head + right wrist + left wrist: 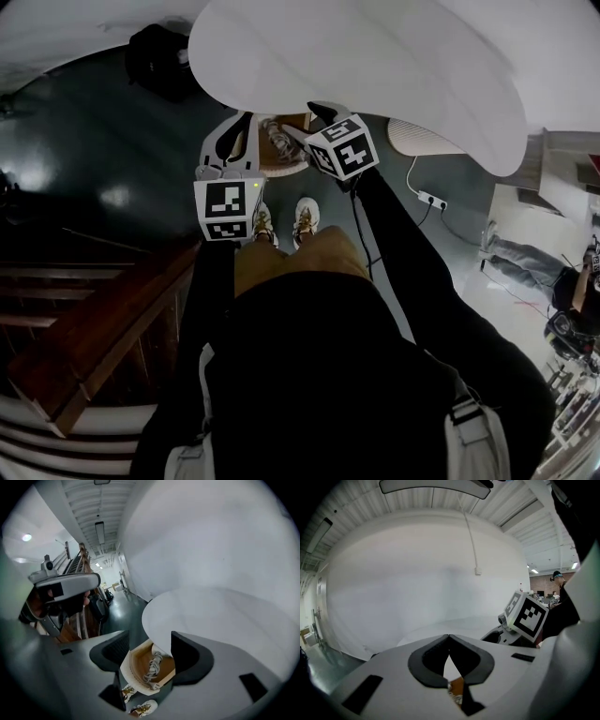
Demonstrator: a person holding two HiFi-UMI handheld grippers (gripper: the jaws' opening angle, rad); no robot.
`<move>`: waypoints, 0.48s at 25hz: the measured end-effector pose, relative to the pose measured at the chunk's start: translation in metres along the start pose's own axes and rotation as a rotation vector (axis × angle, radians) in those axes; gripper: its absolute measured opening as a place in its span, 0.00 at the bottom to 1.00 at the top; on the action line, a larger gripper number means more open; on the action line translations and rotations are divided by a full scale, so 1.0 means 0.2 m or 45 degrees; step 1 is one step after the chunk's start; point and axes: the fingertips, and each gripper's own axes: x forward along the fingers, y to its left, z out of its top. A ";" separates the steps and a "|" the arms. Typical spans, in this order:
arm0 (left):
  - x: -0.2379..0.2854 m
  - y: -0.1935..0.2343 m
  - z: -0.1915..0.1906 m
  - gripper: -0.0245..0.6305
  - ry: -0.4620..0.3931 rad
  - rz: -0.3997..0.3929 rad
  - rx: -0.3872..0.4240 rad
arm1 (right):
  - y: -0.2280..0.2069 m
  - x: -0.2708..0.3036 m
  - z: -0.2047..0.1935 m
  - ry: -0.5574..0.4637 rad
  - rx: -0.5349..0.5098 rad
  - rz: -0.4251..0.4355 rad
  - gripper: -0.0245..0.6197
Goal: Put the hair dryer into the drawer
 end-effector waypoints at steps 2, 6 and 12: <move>0.01 -0.04 0.04 0.06 -0.017 -0.004 0.016 | -0.02 -0.08 0.07 -0.063 -0.039 -0.013 0.49; 0.03 -0.10 0.16 0.06 -0.068 -0.019 0.046 | -0.06 -0.28 0.23 -0.221 -0.067 -0.044 0.49; 0.04 -0.18 0.34 0.06 -0.184 -0.049 0.091 | -0.05 -0.58 0.39 -0.424 -0.146 -0.107 0.49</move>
